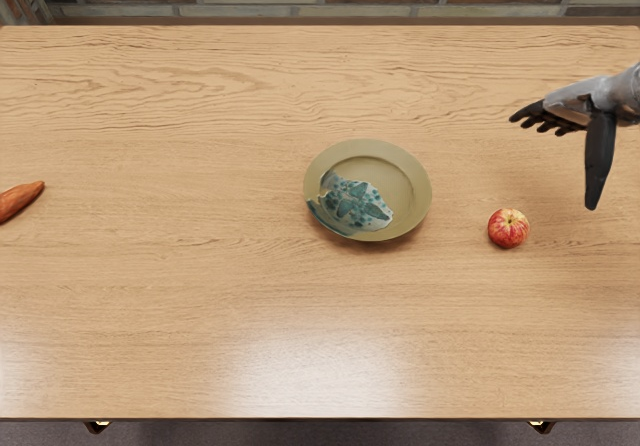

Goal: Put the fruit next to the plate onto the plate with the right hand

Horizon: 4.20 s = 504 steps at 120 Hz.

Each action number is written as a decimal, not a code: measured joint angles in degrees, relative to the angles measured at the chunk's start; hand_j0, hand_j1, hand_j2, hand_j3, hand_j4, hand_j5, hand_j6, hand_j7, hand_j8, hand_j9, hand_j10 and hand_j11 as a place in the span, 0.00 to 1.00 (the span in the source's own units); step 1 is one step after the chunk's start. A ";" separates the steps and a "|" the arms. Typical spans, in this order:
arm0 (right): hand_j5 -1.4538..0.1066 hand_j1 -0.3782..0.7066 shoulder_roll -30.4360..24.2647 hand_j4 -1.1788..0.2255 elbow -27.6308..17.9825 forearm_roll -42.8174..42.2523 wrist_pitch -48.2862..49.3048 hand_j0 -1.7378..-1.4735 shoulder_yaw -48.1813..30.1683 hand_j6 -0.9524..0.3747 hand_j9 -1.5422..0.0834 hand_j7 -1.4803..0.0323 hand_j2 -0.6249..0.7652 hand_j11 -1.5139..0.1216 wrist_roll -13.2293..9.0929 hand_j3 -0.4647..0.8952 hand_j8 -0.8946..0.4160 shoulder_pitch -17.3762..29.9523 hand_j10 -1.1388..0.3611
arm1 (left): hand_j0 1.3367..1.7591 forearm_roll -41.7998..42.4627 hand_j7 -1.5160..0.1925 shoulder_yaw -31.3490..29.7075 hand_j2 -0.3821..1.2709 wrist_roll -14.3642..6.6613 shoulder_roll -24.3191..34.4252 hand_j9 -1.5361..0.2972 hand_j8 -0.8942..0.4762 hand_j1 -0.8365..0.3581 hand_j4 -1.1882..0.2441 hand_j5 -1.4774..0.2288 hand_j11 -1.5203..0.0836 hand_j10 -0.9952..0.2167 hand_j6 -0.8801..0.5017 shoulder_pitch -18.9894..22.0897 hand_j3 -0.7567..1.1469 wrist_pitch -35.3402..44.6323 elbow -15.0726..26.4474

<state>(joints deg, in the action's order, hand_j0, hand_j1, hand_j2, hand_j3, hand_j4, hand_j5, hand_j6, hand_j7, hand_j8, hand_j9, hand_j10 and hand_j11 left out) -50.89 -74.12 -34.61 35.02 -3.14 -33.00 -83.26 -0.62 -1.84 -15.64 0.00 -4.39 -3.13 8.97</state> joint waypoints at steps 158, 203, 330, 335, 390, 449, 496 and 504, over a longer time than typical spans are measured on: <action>0.93 0.03 1.51 0.83 -25.87 -27.67 -43.37 0.30 -0.13 0.71 0.95 0.98 0.45 0.92 -2.00 0.34 0.68 22.03 0.75 | 0.76 0.00 0.88 0.00 0.23 0.00 0.00 0.83 0.65 0.98 0.82 0.86 0.94 0.81 0.63 0.00 0.40 -0.02 0.00; 0.93 0.03 3.29 0.83 -25.27 -32.26 -43.61 0.30 0.26 0.71 0.94 0.97 0.45 0.92 -2.00 0.34 0.67 23.19 0.75 | 0.76 0.00 0.88 0.00 0.23 0.00 0.00 0.83 0.65 0.98 0.82 0.86 0.94 0.81 0.63 0.00 0.40 -0.01 0.00; 0.79 0.21 5.23 0.71 -18.81 -32.39 -45.66 0.30 -0.36 0.58 0.81 0.83 0.43 0.79 -2.00 0.34 0.55 26.89 0.64 | 0.76 0.00 0.88 0.00 0.23 0.00 0.00 0.83 0.65 0.98 0.82 0.86 0.94 0.81 0.63 0.00 0.40 0.00 0.00; 0.78 0.22 5.27 0.71 -18.86 -32.44 -46.02 0.30 -0.34 0.58 0.81 0.82 0.43 0.78 -2.00 0.34 0.54 26.94 0.64 | 0.76 0.00 0.88 0.00 0.23 0.00 0.00 0.83 0.65 0.98 0.82 0.86 0.94 0.81 0.63 0.00 0.40 0.00 0.00; 0.72 0.30 5.16 0.65 -20.79 -34.65 -50.74 0.30 0.24 0.52 0.75 0.76 0.42 0.72 -2.00 0.34 0.48 28.65 0.59 | 0.76 0.00 0.88 0.00 0.23 0.00 0.00 0.83 0.65 0.98 0.82 0.86 0.94 0.81 0.63 0.00 0.40 0.01 0.00; 0.71 0.32 3.61 0.64 -21.63 -35.89 -53.19 0.30 0.32 0.51 0.73 0.75 0.41 0.71 -2.00 0.34 0.47 30.38 0.58 | 0.76 0.00 0.88 0.00 0.23 0.00 0.00 0.83 0.65 0.98 0.82 0.86 0.94 0.81 0.63 0.00 0.40 0.00 0.00; 0.63 0.42 3.43 0.58 -21.53 -35.97 -53.38 0.30 0.26 0.44 0.66 0.67 0.40 0.64 -2.00 0.34 0.40 30.83 0.52 | 0.76 0.00 0.88 0.00 0.23 0.00 0.00 0.83 0.65 0.98 0.82 0.86 0.94 0.81 0.63 0.00 0.40 -0.02 0.00; 0.62 0.44 3.43 0.57 -21.52 -35.98 -53.39 0.30 0.26 0.43 0.65 0.65 0.40 0.63 -2.00 0.34 0.39 30.99 0.50 | 0.76 0.00 0.88 0.00 0.23 0.00 0.00 0.83 0.65 0.98 0.82 0.86 0.94 0.81 0.63 0.00 0.40 -0.01 0.00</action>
<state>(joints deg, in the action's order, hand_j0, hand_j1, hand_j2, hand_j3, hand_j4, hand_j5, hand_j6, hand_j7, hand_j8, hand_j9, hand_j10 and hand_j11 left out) -47.46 -95.64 -70.59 -18.37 -2.89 -35.00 -52.27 -0.62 -1.83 -15.64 0.00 -4.39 -3.14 8.97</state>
